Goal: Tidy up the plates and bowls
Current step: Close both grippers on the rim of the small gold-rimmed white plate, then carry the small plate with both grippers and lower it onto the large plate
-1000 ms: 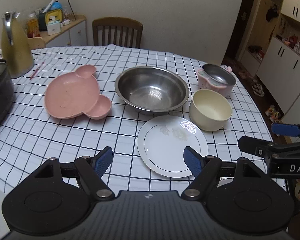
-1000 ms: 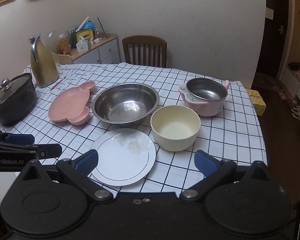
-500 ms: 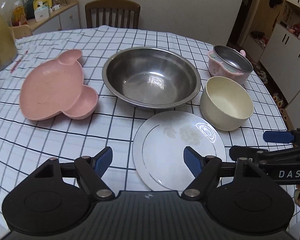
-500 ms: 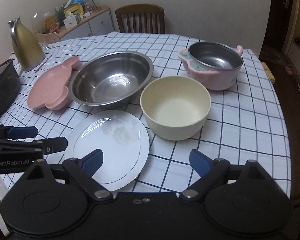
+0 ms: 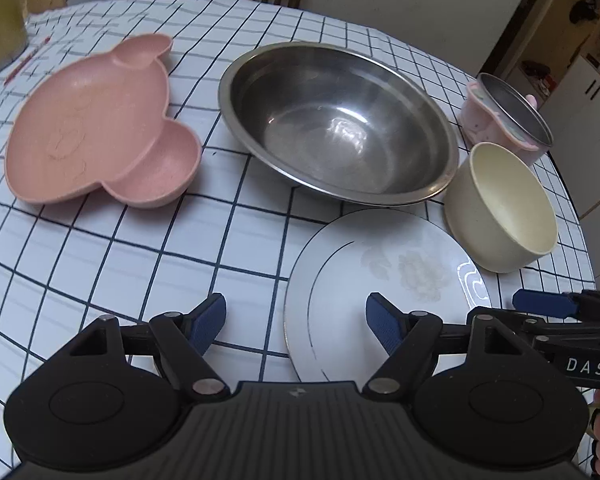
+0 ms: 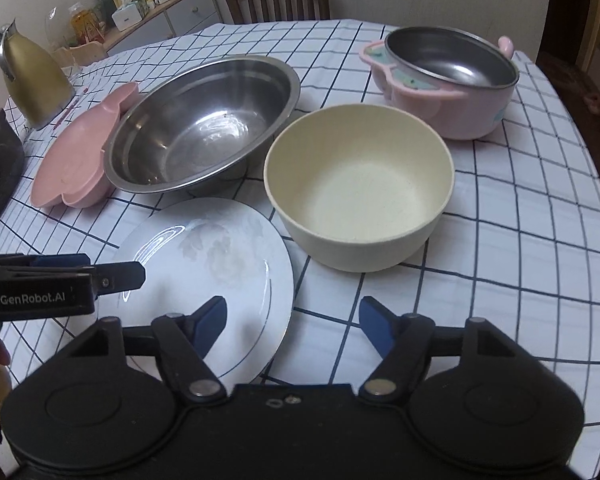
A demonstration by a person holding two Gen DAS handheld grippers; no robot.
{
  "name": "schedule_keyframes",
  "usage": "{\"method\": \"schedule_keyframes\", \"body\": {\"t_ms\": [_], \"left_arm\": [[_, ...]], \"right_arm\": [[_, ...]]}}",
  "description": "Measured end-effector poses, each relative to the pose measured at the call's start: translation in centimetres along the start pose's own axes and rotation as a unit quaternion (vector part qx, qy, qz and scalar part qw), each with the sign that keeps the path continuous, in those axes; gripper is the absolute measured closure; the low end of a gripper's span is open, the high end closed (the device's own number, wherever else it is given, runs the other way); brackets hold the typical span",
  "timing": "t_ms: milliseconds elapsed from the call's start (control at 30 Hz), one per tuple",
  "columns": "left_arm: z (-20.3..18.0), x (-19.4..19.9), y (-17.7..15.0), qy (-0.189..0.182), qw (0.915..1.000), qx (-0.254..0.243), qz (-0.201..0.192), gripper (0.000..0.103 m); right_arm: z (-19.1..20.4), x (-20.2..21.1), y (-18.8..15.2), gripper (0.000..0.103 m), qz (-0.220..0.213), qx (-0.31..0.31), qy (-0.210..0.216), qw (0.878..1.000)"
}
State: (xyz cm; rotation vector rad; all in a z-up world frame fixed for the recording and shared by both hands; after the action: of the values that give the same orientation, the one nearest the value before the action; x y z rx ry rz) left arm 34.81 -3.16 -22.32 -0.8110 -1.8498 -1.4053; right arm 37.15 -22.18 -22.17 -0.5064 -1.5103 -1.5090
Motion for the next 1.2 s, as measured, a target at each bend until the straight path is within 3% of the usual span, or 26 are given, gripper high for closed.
{"method": "schedule_keyframes", "body": {"t_ms": [67,233,333,400,567,833,1200], "left_arm": [[0.3,-0.2,0.0,-0.01,0.9997,0.018,0.009,0.037],[0.5,-0.2,0.1,-0.023,0.9991,0.033,0.01,0.044],[0.8,-0.2,0.1,-0.038,0.9979,0.05,0.015,0.056],[1.1,-0.2,0.1,-0.051,0.9961,0.068,0.022,0.072],[1.4,-0.4,-0.1,-0.068,0.9936,0.086,0.028,0.082],[1.9,-0.4,-0.2,-0.077,0.9913,0.104,0.024,0.086],[1.8,0.1,-0.9,-0.086,0.9894,0.115,0.024,0.089]], "right_arm": [[-0.1,-0.2,0.0,0.035,0.005,-0.006,0.008,1.0],[-0.4,-0.8,0.0,0.047,0.016,-0.022,0.025,0.999],[-0.4,-1.0,-0.1,0.051,0.021,-0.03,0.039,0.999],[-0.5,-1.1,0.0,0.057,0.022,-0.032,0.047,0.998],[-0.9,-1.4,0.3,0.071,0.029,-0.059,0.071,0.995],[-1.4,-1.8,0.2,0.09,0.036,-0.075,0.086,0.993],[-1.6,-1.3,0.2,0.093,0.029,-0.083,0.084,0.993]]}}
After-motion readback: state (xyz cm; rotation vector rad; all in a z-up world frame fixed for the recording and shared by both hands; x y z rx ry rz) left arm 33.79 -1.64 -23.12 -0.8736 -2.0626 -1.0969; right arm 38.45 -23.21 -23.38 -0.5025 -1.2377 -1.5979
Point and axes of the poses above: each gripper's, at about its wrist camera, not at the fingertips, and x roughly against the way its jaws point, z to its left, y to its top, the point moved 8 cm from there along -x, roughly the way its jaws point, and after that the axes turned 6 degrees about -z, right-handed, at the moved point
